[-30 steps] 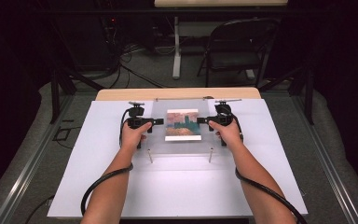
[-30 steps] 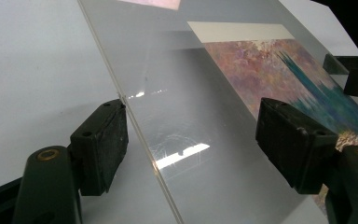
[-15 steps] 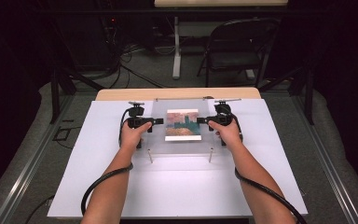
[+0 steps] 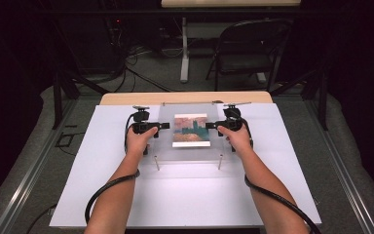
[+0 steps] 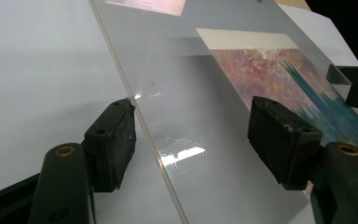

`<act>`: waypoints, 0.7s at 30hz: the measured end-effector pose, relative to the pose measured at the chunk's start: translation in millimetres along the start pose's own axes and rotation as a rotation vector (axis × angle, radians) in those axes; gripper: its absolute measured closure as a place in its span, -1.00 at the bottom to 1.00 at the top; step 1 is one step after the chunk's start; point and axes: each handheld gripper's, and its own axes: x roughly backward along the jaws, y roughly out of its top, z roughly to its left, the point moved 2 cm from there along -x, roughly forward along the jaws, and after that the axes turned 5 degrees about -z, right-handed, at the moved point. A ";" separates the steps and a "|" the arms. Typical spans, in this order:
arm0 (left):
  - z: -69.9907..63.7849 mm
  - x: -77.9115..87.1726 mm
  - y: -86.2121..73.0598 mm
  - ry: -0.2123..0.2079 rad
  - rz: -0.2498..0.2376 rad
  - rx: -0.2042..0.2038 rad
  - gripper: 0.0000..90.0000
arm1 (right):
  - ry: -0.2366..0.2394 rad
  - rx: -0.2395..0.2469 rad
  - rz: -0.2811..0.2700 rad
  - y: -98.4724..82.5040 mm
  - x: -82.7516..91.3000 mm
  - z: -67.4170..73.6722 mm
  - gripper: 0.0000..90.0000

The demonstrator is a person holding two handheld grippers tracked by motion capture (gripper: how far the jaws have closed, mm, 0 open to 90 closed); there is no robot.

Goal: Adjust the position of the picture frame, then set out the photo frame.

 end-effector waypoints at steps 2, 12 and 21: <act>-0.4 -0.3 0.0 0.001 -0.005 0.002 -0.26 | 0.000 0.000 0.000 0.0 0.2 0.0 -0.47; -2.9 3.2 3.1 0.011 0.006 0.002 -0.22 | 0.004 0.009 0.004 1.4 3.1 1.0 -0.46; -3.8 9.2 5.8 0.006 0.004 -0.002 -0.16 | 0.008 0.036 0.004 5.1 6.4 4.3 -0.46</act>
